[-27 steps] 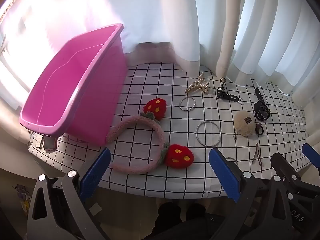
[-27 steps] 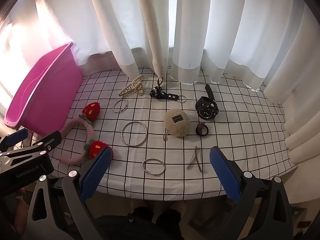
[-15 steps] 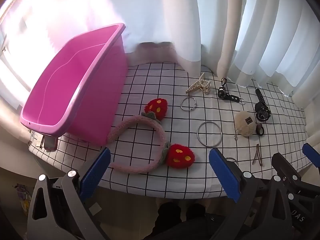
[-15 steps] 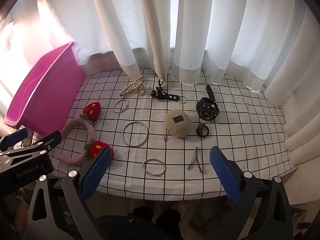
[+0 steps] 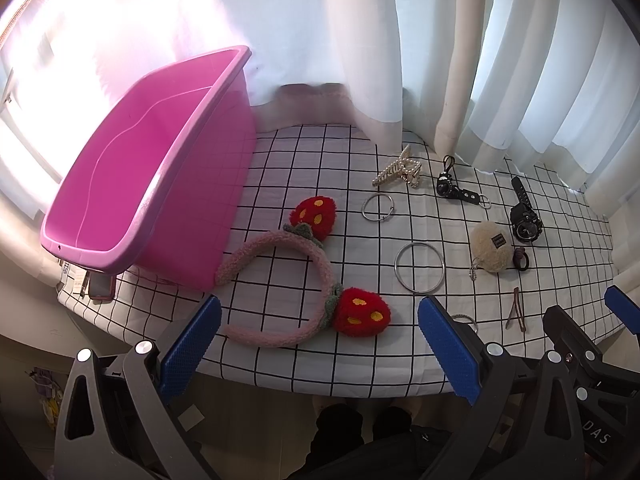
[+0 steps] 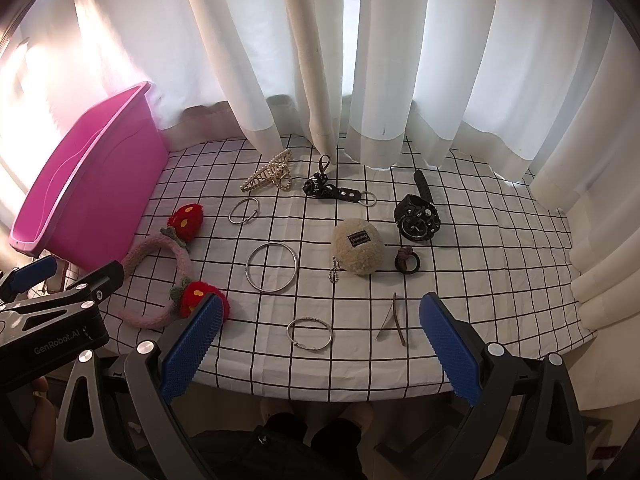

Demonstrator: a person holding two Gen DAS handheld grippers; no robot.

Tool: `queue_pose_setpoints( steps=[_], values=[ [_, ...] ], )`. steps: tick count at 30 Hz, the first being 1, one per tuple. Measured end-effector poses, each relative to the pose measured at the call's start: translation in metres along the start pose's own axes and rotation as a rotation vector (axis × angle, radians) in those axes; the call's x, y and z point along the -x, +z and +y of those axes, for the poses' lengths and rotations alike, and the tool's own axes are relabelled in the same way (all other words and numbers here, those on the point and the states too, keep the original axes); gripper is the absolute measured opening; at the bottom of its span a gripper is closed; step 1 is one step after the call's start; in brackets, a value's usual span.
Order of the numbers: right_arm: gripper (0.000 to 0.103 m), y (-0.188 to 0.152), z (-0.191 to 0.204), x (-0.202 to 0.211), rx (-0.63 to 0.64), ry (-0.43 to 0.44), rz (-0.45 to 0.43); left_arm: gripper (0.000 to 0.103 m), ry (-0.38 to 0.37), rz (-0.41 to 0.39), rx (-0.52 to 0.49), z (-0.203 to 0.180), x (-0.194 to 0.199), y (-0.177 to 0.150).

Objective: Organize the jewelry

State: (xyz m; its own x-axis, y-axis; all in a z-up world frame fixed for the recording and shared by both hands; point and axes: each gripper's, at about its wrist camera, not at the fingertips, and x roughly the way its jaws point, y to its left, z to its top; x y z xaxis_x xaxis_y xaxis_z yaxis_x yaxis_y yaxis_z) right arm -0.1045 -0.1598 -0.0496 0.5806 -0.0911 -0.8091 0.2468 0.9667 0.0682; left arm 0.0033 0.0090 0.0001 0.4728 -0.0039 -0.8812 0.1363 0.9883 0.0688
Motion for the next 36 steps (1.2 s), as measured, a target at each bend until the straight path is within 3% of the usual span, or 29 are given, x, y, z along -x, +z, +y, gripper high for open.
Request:
queue_pose_setpoints(
  steps=[36],
  values=[
    [0.094,0.0010,-0.0011,-0.0049,-0.004,0.004,0.004,0.097,0.006,0.006,-0.002,-0.0031,-0.0036,-0.0018]
  ],
)
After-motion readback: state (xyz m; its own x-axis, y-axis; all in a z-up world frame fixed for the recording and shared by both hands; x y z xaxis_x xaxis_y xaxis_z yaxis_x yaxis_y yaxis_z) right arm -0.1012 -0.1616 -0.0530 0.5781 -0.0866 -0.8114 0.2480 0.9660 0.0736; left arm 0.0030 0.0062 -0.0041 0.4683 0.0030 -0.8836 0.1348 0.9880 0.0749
